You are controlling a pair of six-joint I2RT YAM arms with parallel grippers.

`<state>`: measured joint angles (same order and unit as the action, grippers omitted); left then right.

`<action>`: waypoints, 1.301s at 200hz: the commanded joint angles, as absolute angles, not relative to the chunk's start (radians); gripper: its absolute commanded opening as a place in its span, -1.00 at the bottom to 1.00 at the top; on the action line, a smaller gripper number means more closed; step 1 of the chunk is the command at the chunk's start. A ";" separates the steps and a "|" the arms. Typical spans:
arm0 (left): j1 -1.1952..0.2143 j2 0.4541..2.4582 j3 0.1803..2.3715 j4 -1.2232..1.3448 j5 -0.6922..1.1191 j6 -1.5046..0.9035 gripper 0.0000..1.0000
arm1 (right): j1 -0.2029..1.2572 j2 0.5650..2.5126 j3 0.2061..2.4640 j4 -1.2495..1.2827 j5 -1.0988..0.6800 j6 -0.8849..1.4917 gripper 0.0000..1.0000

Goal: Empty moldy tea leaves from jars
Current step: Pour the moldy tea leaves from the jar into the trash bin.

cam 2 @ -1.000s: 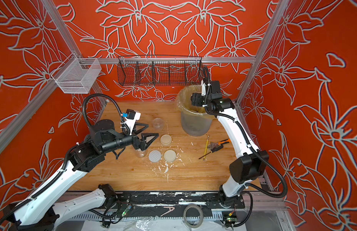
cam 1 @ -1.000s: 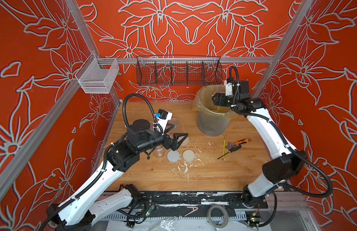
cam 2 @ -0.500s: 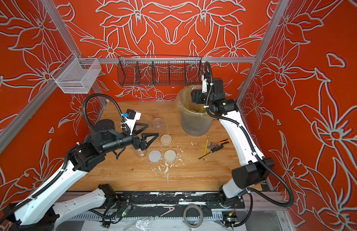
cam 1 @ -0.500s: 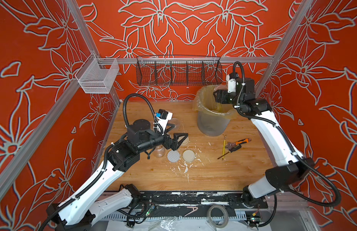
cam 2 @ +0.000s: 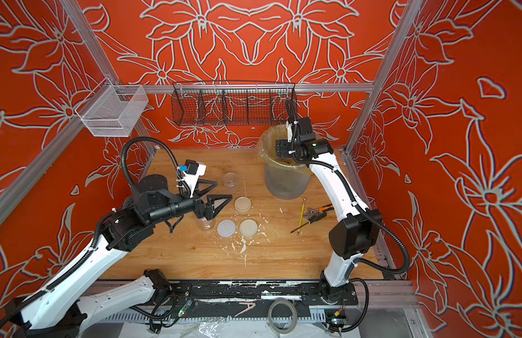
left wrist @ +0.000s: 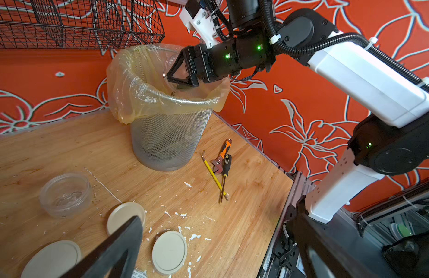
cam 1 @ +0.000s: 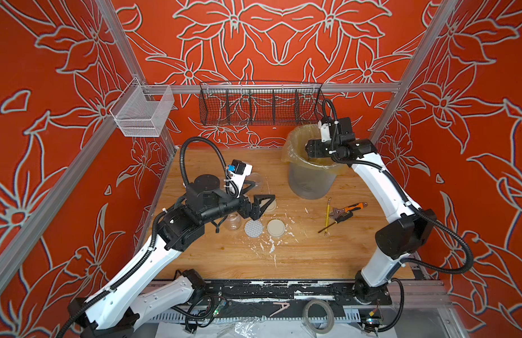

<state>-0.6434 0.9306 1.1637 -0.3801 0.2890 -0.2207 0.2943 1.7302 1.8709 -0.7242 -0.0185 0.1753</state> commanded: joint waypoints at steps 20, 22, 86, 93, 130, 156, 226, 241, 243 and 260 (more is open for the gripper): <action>-0.651 0.932 1.167 -0.377 0.286 -0.202 0.95 | 0.306 1.672 1.901 -0.690 0.007 0.155 -0.59; -0.651 0.931 1.167 -0.377 0.285 -0.203 0.95 | 0.307 1.670 1.900 -0.688 0.008 0.156 -0.59; -0.658 0.949 1.150 -0.321 0.335 -0.236 0.95 | 0.310 1.530 1.756 -0.490 0.038 0.167 -0.60; -0.661 0.954 1.154 -0.322 0.335 -0.235 0.95 | 0.310 1.531 1.756 -0.491 0.046 0.162 -0.60; -0.672 0.964 1.166 -0.323 0.327 -0.228 0.95 | 0.310 1.693 1.967 -0.757 0.056 0.114 -0.59; -0.679 0.968 1.170 -0.335 0.302 -0.219 0.95 | 0.311 1.810 2.119 -0.907 0.070 0.093 -0.59; -0.699 0.964 1.178 -0.356 0.268 -0.205 0.95 | 0.324 1.976 2.390 -1.115 0.165 0.038 -0.59; -0.699 0.965 1.178 -0.354 0.266 -0.204 0.95 | 0.330 1.976 2.391 -1.118 0.179 0.030 -0.60; -0.699 0.966 1.178 -0.354 0.267 -0.204 0.95 | 0.331 1.976 2.391 -1.119 0.181 0.029 -0.60; -0.701 0.970 1.181 -0.354 0.269 -0.204 0.95 | 0.335 1.968 2.385 -1.118 0.171 0.035 -0.60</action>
